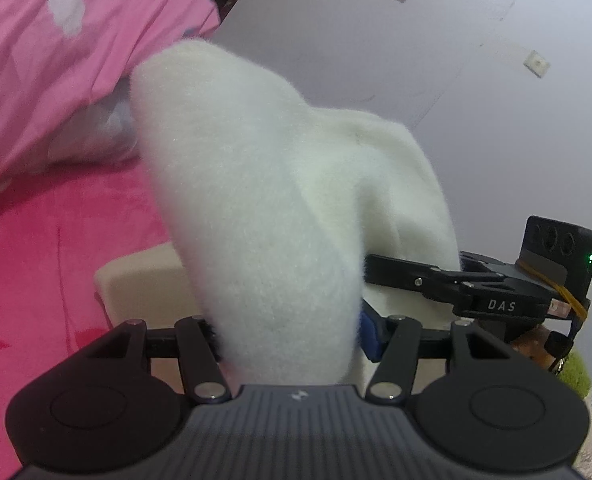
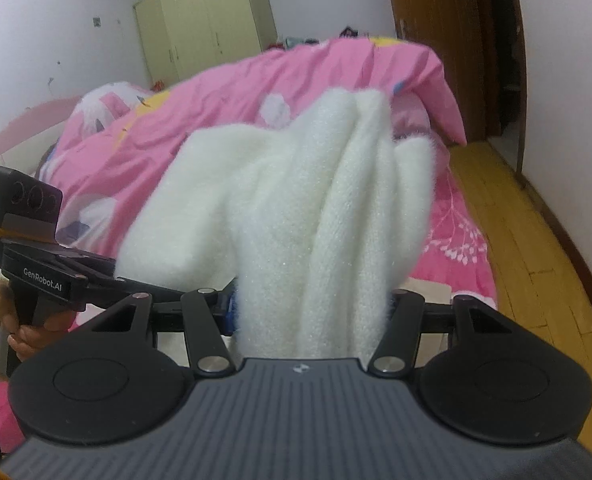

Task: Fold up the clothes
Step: 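Lift the folded sweater with both grippers and carry it toward the beige cloth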

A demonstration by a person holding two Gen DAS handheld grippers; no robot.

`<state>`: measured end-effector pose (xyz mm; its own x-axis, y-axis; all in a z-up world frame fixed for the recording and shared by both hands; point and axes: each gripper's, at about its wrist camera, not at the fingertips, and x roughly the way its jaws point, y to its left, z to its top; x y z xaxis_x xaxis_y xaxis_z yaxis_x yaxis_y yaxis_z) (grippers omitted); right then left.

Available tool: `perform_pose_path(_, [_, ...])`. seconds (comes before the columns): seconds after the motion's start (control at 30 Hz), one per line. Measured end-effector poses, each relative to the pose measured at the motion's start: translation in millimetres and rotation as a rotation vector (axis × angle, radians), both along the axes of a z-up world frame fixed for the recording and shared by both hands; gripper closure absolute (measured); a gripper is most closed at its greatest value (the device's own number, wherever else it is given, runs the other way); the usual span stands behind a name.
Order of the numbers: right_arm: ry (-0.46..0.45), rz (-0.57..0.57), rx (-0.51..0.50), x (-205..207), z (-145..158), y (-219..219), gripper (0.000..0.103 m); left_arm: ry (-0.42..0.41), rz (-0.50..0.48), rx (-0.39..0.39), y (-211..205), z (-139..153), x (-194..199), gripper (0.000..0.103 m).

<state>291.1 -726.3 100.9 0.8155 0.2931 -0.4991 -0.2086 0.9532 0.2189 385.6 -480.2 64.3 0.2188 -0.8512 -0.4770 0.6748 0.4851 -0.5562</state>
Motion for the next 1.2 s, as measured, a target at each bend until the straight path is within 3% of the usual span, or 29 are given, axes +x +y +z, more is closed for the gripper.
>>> perform_pose_path(0.5, [0.168, 0.048, 0.029, 68.1, -69.2, -27.9, 0.048, 0.105, 0.018, 0.051, -33.1, -69.6, 55.5, 0.046])
perform_pose_path(0.67, [0.192, 0.062, 0.038, 93.1, -92.1, -31.3, 0.044, 0.161, 0.044, 0.022, -28.3, -95.8, 75.2, 0.045])
perform_pose_path(0.73, [0.203, 0.058, 0.048, 101.5, -101.8, -34.0, 0.040, 0.182, 0.052, 0.002, -26.2, -105.4, 81.2, 0.045])
perform_pose_path(0.8, [0.216, 0.044, 0.066, 108.3, -112.8, -39.2, 0.026, 0.205, 0.052, -0.015, -23.9, -108.9, 83.2, 0.044])
perform_pose_path(0.87, [0.229, 0.018, 0.099, 111.8, -120.3, -47.8, 0.020, 0.228, 0.053, -0.032, -21.5, -112.3, 85.2, 0.040])
perform_pose_path(1.03, [0.157, -0.105, 0.147, 96.1, -111.5, -73.8, 0.015, 0.262, 0.062, -0.059, -16.3, -114.4, 89.3, 0.027])
perform_pose_path(1.2, [-0.101, -0.381, 0.129, 33.5, -75.9, -90.5, 0.016, 0.165, 0.039, -0.045, 0.8, -89.1, 65.8, 0.020])
